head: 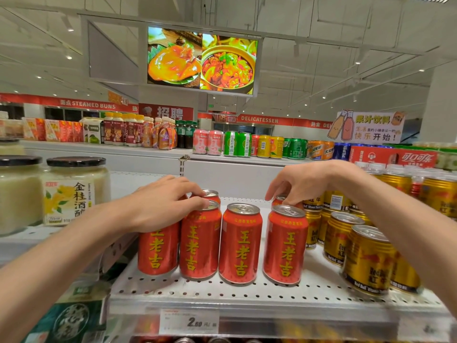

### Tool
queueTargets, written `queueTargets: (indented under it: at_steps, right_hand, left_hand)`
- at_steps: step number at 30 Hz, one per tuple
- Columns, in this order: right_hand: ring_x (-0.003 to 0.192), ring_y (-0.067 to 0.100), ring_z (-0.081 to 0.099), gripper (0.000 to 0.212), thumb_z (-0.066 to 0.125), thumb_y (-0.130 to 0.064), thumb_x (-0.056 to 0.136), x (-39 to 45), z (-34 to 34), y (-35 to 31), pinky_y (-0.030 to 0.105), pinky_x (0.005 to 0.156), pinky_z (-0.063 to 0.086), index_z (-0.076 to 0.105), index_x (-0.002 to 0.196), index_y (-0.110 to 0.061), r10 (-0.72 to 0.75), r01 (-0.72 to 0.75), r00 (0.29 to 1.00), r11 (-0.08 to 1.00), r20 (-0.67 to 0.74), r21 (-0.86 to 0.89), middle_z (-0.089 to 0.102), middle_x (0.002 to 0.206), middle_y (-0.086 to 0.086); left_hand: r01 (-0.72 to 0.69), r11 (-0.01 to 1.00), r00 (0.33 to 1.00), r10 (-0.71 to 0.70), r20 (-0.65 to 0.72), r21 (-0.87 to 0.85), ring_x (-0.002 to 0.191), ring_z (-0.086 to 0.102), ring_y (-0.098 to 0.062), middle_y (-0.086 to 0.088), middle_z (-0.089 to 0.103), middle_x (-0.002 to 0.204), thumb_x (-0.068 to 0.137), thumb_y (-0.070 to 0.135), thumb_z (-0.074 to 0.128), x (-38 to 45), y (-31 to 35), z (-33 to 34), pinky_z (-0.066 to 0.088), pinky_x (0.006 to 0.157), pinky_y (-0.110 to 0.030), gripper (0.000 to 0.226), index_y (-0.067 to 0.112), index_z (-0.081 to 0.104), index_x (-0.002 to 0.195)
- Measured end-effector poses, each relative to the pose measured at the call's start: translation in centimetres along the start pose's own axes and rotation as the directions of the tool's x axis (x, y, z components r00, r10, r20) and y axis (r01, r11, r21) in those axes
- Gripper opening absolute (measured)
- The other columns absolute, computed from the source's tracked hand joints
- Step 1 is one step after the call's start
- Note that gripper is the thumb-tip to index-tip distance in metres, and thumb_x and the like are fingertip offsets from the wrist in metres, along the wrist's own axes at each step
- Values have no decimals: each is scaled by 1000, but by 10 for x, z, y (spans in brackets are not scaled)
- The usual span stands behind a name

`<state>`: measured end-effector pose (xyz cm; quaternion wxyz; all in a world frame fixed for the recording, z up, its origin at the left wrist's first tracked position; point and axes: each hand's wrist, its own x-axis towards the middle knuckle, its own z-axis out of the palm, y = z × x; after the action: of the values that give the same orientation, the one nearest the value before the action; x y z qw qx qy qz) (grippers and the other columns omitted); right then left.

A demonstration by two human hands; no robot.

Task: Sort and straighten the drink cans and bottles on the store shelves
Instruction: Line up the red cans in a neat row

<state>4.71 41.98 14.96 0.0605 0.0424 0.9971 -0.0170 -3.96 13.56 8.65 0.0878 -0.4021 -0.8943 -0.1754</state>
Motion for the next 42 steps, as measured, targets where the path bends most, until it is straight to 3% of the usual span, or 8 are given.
queueTargets:
  at_steps: [11, 16, 21, 25, 32, 36, 39, 42]
  right_hand:
    - [114, 16, 66, 49, 77, -43, 85, 22, 4, -39, 41, 99, 55, 64, 131, -29, -179, 201, 960, 976, -216, 84, 69, 130, -3]
    - [112, 10, 66, 44, 73, -42, 90, 33, 15, -51, 35, 98, 56, 67, 129, -24, -251, 291, 950, 928, -188, 234, 70, 126, -8]
    - [108, 17, 71, 43, 73, -44, 89, 29, 13, -40, 38, 90, 61, 68, 127, -24, -177, 197, 980, 872, -85, 449, 73, 121, -1]
    - [102, 16, 73, 40, 71, -45, 90, 28, 18, -43, 35, 84, 63, 70, 122, -22, -150, 199, 978, 881, -147, 428, 74, 116, -1]
    - [113, 15, 66, 49, 54, -55, 97, 7, 20, -41, 38, 97, 58, 60, 138, -29, -128, 190, 973, 918, -195, 347, 66, 132, -4]
    - [117, 9, 63, 68, 50, -78, 82, -30, 16, -29, 38, 100, 55, 58, 136, -37, -120, 162, 976, 957, -181, 239, 64, 132, -13]
    - [121, 10, 60, 87, 61, -83, 67, -52, 22, -15, 38, 103, 52, 48, 143, -42, -74, 82, 996, 982, -53, 171, 59, 140, -15]
    - [114, 12, 64, 87, 77, -67, 65, -61, 33, -12, 29, 90, 58, 49, 142, -37, -38, 49, 998, 975, -58, 215, 57, 140, -11]
  left_hand:
    - [-7, 999, 1000, 8, -29, 39, 122, 42, -4, 20, 55, 124, 82, 73, 30, 2, -3, 2, 38, 106, -40, 59, 44, 56, 127]
    - [-6, 998, 999, 9, -37, 61, 123, 42, -5, 19, 54, 126, 90, 70, 34, 2, -3, 3, 38, 104, -38, 51, 44, 55, 129]
    - [-17, 997, 999, 20, -41, 76, 124, 42, -6, 18, 55, 127, 91, 71, 36, 3, -2, 3, 37, 105, -38, 51, 42, 55, 128]
    - [-14, 998, 999, 17, -40, 58, 123, 42, -5, 20, 54, 125, 68, 83, 20, 3, -3, 4, 37, 106, -39, 78, 45, 55, 126]
    - [-9, 998, 999, 12, -42, 61, 124, 43, -5, 19, 54, 128, 80, 74, 28, 2, -1, 4, 38, 105, -40, 62, 45, 55, 127]
    - [-23, 999, 999, 25, -40, 47, 121, 45, -7, 19, 56, 125, 76, 79, 25, 2, -4, 4, 40, 105, -43, 66, 45, 57, 123]
    - [-27, 999, 999, 29, -43, 34, 116, 46, -7, 19, 57, 122, 72, 81, 24, 4, -5, 4, 40, 104, -45, 66, 46, 57, 116]
    - [-28, 999, 999, 29, -42, 23, 113, 46, -8, 19, 58, 120, 68, 82, 21, 4, -5, 5, 41, 102, -44, 67, 47, 57, 113]
